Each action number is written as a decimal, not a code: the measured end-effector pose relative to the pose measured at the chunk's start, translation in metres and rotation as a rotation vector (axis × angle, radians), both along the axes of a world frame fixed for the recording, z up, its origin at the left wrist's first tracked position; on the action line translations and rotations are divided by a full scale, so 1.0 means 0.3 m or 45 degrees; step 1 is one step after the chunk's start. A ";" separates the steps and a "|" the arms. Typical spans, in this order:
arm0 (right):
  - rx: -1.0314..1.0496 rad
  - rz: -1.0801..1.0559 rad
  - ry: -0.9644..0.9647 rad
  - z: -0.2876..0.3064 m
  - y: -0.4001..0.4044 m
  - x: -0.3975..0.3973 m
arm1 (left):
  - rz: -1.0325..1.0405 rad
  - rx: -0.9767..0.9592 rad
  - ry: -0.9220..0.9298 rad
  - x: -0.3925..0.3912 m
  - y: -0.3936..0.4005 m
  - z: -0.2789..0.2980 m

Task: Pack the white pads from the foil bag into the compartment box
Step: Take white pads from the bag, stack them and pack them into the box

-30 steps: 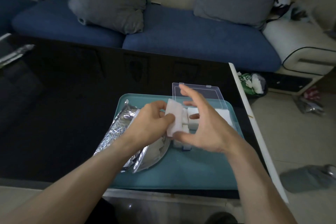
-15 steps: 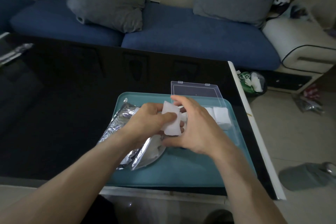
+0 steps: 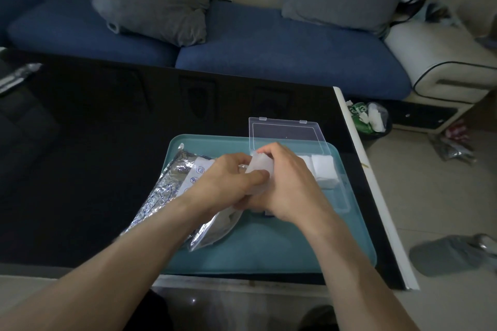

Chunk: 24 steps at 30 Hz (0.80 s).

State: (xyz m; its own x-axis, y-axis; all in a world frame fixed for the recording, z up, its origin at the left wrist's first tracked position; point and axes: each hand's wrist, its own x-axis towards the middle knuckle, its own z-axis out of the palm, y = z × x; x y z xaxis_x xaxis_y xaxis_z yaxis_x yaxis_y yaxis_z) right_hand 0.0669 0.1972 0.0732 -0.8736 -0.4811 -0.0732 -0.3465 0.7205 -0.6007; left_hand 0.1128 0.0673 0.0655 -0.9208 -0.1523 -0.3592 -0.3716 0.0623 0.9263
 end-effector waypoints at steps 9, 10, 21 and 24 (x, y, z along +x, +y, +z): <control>-0.207 0.065 -0.021 0.002 0.027 0.011 | 0.141 0.415 -0.017 -0.006 -0.015 0.005; -0.264 0.059 -0.009 0.000 0.031 0.009 | 0.150 0.492 -0.014 -0.007 -0.018 0.011; -0.435 0.190 0.064 0.027 0.064 -0.009 | 0.350 0.491 0.058 -0.026 -0.032 0.006; -0.542 0.132 -0.021 0.053 0.088 -0.019 | 0.334 0.272 0.103 -0.023 -0.028 0.004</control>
